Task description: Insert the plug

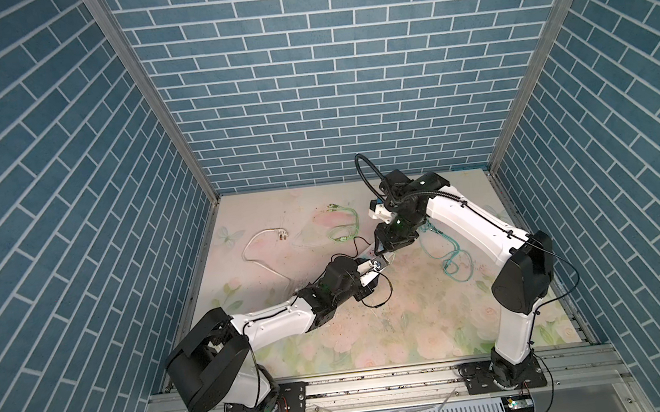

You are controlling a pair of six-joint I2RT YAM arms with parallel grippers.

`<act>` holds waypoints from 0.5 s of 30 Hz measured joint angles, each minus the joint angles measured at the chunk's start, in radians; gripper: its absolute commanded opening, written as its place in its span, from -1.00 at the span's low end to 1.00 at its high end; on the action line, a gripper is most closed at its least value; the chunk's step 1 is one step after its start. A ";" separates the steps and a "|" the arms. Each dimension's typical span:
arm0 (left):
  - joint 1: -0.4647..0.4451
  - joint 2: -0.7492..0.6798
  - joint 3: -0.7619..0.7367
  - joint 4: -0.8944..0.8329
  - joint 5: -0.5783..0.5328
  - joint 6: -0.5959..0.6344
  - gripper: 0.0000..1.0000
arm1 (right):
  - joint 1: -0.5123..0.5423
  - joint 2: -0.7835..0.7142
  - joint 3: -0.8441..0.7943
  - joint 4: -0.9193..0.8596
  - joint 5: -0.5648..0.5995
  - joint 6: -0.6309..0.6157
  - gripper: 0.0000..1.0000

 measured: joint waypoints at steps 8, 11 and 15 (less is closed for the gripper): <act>0.012 0.000 0.002 0.000 -0.004 -0.026 -0.60 | -0.050 -0.152 -0.041 0.058 0.116 0.094 0.04; 0.021 -0.003 0.002 0.001 -0.003 -0.039 -0.60 | -0.062 -0.218 -0.112 0.096 0.142 0.124 0.02; 0.038 -0.010 0.009 -0.003 0.005 -0.062 -0.60 | -0.063 -0.315 -0.263 0.164 0.135 0.149 -0.01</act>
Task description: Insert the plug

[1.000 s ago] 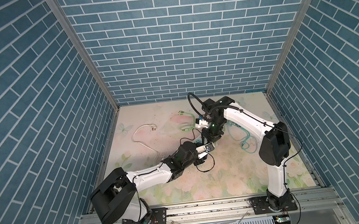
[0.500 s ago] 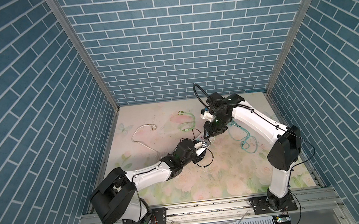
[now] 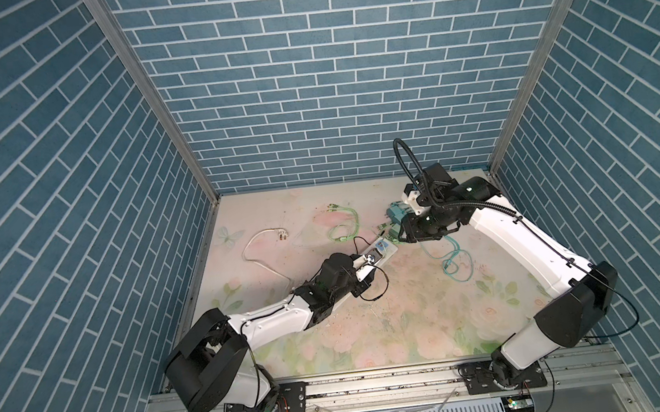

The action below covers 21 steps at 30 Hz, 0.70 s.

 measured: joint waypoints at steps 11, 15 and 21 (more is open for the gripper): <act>0.007 -0.028 0.074 -0.030 0.038 -0.070 -0.58 | 0.122 -0.134 -0.280 0.353 -0.060 0.026 0.06; 0.007 -0.030 0.079 -0.044 0.039 -0.089 -0.57 | 0.126 -0.161 -0.345 0.471 -0.066 0.028 0.07; 0.007 -0.030 0.098 -0.072 0.040 -0.107 -0.57 | 0.126 -0.189 -0.419 0.615 -0.071 0.051 0.07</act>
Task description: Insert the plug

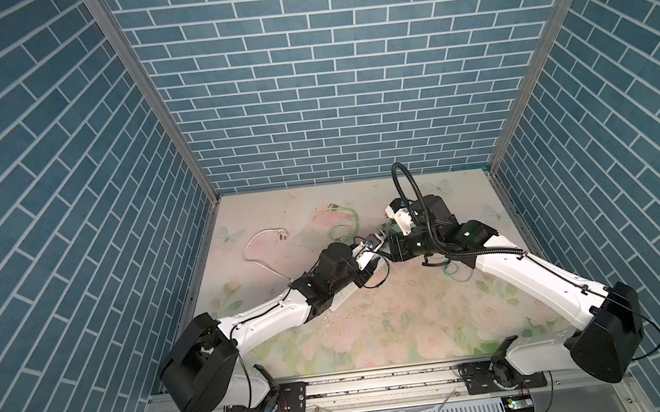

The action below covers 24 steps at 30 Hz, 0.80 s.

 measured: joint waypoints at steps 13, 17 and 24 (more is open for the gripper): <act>0.004 -0.003 0.008 -0.007 0.003 -0.024 -0.57 | 0.003 -0.017 -0.080 0.167 -0.039 0.052 0.02; 0.005 -0.007 0.008 -0.002 0.006 -0.024 -0.57 | 0.003 -0.046 -0.097 0.183 -0.045 0.058 0.02; 0.021 -0.008 0.009 0.008 0.011 -0.047 -0.56 | 0.008 -0.101 -0.111 0.203 -0.097 0.061 0.00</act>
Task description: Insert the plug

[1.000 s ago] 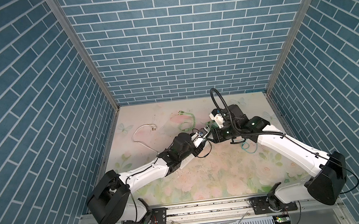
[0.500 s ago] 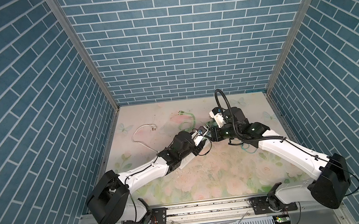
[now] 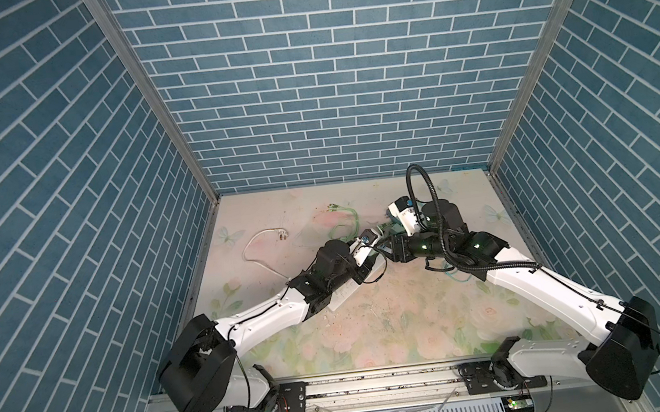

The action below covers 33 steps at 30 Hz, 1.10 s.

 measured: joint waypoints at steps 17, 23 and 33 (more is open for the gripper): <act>0.003 -0.010 0.010 0.005 0.038 -0.021 -0.56 | 0.001 0.008 -0.064 0.089 -0.024 0.015 -0.01; 0.003 -0.019 0.014 -0.001 0.043 -0.025 -0.56 | 0.001 0.043 -0.064 0.124 -0.024 0.014 -0.10; 0.003 -0.019 0.015 -0.010 0.055 -0.029 -0.56 | 0.001 0.068 -0.064 0.161 -0.029 0.014 -0.27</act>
